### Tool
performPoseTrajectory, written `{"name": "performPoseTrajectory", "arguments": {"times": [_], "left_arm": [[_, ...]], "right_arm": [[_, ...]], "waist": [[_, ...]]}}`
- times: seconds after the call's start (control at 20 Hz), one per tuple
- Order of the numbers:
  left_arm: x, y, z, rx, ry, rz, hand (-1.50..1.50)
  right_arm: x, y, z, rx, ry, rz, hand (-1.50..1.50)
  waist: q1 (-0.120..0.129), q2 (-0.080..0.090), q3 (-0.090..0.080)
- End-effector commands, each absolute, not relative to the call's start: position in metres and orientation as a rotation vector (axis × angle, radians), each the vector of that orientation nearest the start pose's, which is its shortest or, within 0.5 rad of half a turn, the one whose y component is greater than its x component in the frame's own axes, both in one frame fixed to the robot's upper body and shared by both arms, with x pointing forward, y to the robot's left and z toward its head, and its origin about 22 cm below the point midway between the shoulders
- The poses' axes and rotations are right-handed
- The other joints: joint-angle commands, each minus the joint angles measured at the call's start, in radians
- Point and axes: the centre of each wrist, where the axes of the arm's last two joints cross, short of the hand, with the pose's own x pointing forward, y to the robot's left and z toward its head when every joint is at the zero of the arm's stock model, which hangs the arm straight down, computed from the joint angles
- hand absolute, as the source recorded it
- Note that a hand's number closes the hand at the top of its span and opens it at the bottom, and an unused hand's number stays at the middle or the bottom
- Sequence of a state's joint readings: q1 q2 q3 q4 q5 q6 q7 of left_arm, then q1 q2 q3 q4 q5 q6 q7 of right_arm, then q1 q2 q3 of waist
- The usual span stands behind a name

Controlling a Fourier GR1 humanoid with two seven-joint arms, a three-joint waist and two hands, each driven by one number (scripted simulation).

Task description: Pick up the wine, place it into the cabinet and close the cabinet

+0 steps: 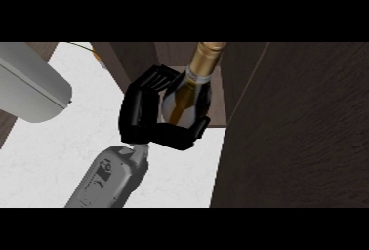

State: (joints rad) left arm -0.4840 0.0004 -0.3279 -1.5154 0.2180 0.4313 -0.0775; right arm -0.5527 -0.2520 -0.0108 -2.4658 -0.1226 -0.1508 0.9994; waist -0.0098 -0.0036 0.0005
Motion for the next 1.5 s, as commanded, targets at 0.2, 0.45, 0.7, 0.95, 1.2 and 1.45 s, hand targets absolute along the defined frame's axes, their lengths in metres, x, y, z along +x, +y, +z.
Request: {"name": "performPoseTrajectory", "arguments": {"times": [0.2,0.45,0.7,0.95,1.2,1.45], "left_arm": [[0.345,0.072,0.134,-0.188,-1.905,0.089,1.5],[0.35,0.082,0.129,-0.081,-1.971,0.003,1.5],[0.358,0.064,0.116,-0.02,-1.992,-0.03,1.5],[0.359,0.068,0.078,-0.01,-1.963,-0.054,1.5],[0.369,0.059,0.07,0.01,-1.964,-0.054,1.5],[0.379,0.076,0.057,-0.006,-1.932,-0.026,1.5]], "right_arm": [[0.137,-0.212,0.283,0.192,-2.001,0.249,-1.5],[0.15,-0.21,0.296,0.189,-1.979,0.253,-1.5],[0.153,-0.213,0.3,0.166,-1.986,0.259,-1.5],[0.141,-0.215,0.289,0.179,-1.994,0.269,-1.5],[0.153,-0.212,0.289,0.196,-1.98,0.264,-1.5],[0.153,-0.214,0.29,0.181,-1.993,0.264,-1.5]], "waist": [[-0.014,0.004,0.0],[-0.002,0.002,-0.001],[-0.005,0.003,-0.001],[-0.011,0.004,-0.001],[-0.016,0.006,-0.001],[-0.006,0.005,-0.001]]}}
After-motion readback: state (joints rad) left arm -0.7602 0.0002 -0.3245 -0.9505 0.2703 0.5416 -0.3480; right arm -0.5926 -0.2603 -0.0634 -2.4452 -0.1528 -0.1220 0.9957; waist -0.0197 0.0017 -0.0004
